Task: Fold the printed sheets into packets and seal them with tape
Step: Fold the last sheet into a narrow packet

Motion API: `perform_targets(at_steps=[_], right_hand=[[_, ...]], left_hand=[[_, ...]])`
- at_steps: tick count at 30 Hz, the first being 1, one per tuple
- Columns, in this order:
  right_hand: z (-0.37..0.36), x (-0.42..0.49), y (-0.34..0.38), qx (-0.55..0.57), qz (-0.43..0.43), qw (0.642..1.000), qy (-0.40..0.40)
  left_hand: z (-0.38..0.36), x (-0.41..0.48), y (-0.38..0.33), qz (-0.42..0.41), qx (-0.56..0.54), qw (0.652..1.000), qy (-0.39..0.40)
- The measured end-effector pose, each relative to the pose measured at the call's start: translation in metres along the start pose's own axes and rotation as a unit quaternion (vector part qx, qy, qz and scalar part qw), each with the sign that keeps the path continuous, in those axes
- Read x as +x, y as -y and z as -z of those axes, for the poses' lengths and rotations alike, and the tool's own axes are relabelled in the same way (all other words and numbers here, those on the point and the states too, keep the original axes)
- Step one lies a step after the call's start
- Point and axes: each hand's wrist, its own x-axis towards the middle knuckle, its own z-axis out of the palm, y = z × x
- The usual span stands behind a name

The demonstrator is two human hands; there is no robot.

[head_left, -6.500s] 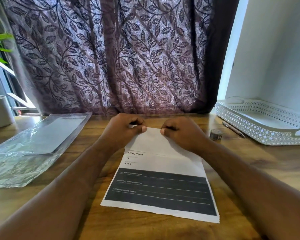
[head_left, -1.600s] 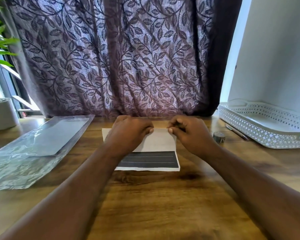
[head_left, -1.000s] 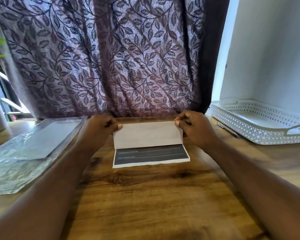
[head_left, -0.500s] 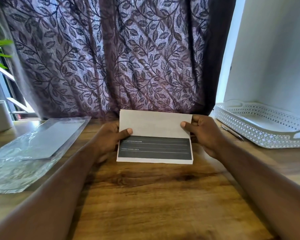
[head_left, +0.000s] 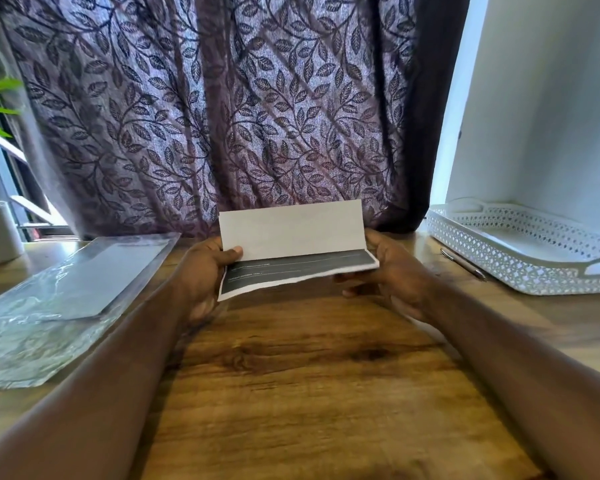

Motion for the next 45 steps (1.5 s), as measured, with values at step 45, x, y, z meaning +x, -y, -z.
perform_targets(at_steps=[45], right_hand=[[-0.017, -0.001, 0.024, 0.155, 0.045, 0.977, -0.138]], left_hand=[[-0.034, -0.019, 0.008, -0.073, 0.143, 0.983, 0.094]])
